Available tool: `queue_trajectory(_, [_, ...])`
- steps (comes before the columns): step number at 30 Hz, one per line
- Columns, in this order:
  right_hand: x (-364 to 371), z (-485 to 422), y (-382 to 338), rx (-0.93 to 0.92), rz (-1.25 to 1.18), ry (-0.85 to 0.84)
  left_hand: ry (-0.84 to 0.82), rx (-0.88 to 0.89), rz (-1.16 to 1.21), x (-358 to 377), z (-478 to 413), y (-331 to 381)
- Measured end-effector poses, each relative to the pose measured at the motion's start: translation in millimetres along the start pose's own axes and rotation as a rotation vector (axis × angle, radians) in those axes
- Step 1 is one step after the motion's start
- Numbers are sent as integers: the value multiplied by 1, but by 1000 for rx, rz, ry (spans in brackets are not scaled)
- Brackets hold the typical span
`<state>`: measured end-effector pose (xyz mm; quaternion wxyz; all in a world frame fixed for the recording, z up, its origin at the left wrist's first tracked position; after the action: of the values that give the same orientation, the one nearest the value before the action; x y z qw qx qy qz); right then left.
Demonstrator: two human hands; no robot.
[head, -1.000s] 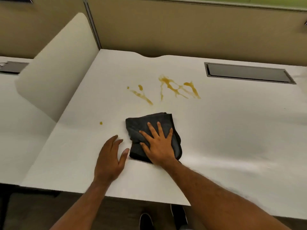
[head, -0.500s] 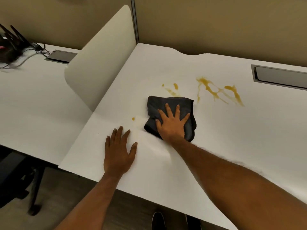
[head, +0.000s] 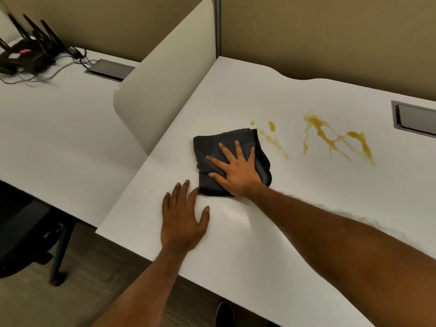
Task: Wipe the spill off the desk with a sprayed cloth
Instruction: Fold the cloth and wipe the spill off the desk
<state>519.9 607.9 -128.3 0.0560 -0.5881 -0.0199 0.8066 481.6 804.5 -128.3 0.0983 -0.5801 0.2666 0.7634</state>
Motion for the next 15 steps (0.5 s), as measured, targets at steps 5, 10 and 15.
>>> queue_trajectory(5, [-13, -15, 51, 344, -191, 46, 5, 15, 29, 1, 1, -2])
queue_trajectory(10, [-3, 14, 61, 5, -6, -26, -12, 17, 8, -2, 2, 1])
queue_trajectory(15, [4, 57, 137, 474, -226, 36, 13, 22, -8, -1, 2, 0])
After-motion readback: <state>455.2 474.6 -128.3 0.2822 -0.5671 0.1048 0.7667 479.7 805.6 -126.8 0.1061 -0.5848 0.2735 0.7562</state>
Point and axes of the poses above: each hand's wrist, its own z-axis away from the middle knuckle, its own x-axis out of the palm, y = z × x, the point moved 6 cm from there along -z, towards the middle knuckle, and after that the axes turned 13 degrees about -y, right-handed, at the moved point
